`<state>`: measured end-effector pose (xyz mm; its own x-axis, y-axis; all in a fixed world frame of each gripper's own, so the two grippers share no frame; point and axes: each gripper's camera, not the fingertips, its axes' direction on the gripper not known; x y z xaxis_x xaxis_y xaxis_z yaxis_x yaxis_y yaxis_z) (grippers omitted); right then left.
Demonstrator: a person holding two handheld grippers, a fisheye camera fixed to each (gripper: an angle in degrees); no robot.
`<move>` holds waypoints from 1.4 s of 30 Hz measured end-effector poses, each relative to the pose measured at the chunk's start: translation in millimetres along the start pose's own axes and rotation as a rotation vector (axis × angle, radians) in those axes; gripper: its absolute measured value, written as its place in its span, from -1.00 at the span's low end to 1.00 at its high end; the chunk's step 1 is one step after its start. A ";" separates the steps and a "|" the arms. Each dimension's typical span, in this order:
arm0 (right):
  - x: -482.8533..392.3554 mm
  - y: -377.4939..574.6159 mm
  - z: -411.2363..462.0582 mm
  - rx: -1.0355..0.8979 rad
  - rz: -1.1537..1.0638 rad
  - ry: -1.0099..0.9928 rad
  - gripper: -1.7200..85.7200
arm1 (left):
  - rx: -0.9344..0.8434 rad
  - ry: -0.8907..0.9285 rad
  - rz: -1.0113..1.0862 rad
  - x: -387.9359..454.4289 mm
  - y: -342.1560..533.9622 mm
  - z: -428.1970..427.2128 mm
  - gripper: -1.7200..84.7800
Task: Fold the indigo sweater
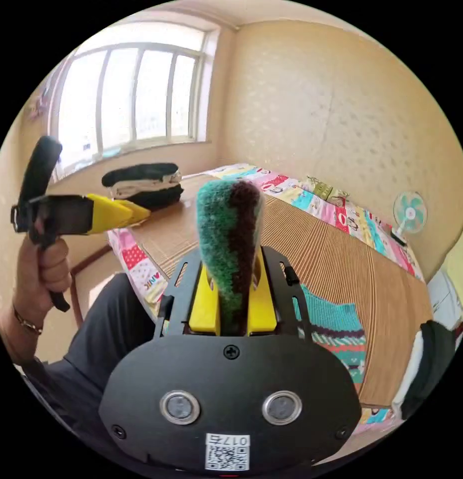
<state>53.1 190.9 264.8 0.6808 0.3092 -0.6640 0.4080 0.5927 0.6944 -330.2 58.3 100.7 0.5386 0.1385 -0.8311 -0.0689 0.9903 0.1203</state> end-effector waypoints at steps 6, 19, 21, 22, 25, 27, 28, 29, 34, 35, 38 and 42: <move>221.6 137.9 -118.0 0.334 0.628 -0.087 -0.73 | -0.171 0.297 -0.173 -37.2 24.6 98.4 -0.73; 355.2 281.9 -215.4 0.153 0.879 0.097 -0.64 | -0.563 0.236 -0.551 -86.8 62.2 310.5 -0.39; 387.7 262.9 -198.5 0.095 0.798 0.005 -0.61 | -0.578 0.293 -0.575 -84.1 68.8 329.5 -0.42; 412.2 250.3 -172.3 0.007 0.733 -0.103 -0.59 | -0.582 0.306 -0.598 -81.5 75.0 338.7 -0.45; 449.3 233.5 -71.5 -0.310 0.571 -0.614 -0.58 | -0.536 0.299 -0.625 -77.2 81.5 340.5 -0.46; 436.6 227.3 -23.3 -0.430 0.513 -0.758 -0.61 | -0.494 0.274 -0.640 -77.0 81.5 332.2 -0.47; 422.6 219.9 -9.4 -0.470 0.471 -0.692 -0.65 | -0.474 0.246 -0.641 -80.0 79.4 324.3 -0.48; 408.0 208.8 -1.5 -0.477 0.433 -0.679 -0.67 | -0.466 0.235 -0.640 -82.9 77.6 319.4 -0.48; 329.1 154.9 71.5 -0.507 0.348 -0.659 -0.70 | -0.362 0.105 -0.644 -147.4 61.8 238.2 -0.49; 306.9 141.1 99.5 -0.499 0.364 -0.660 -0.70 | -0.340 0.076 -0.634 -157.1 60.0 223.6 -0.49; 235.9 103.2 181.0 -0.509 0.388 -0.633 -0.71 | -0.168 -0.078 -0.621 -198.0 58.9 126.9 -0.56; 136.2 39.8 271.4 -0.518 0.353 -0.584 -0.72 | 0.122 -0.296 -0.652 -204.1 100.3 -32.7 -0.63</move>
<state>327.2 54.7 277.2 0.9780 0.1909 -0.0845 -0.1192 0.8428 0.5249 -474.5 129.7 264.6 0.6442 -0.5045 -0.5749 0.4281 0.8607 -0.2755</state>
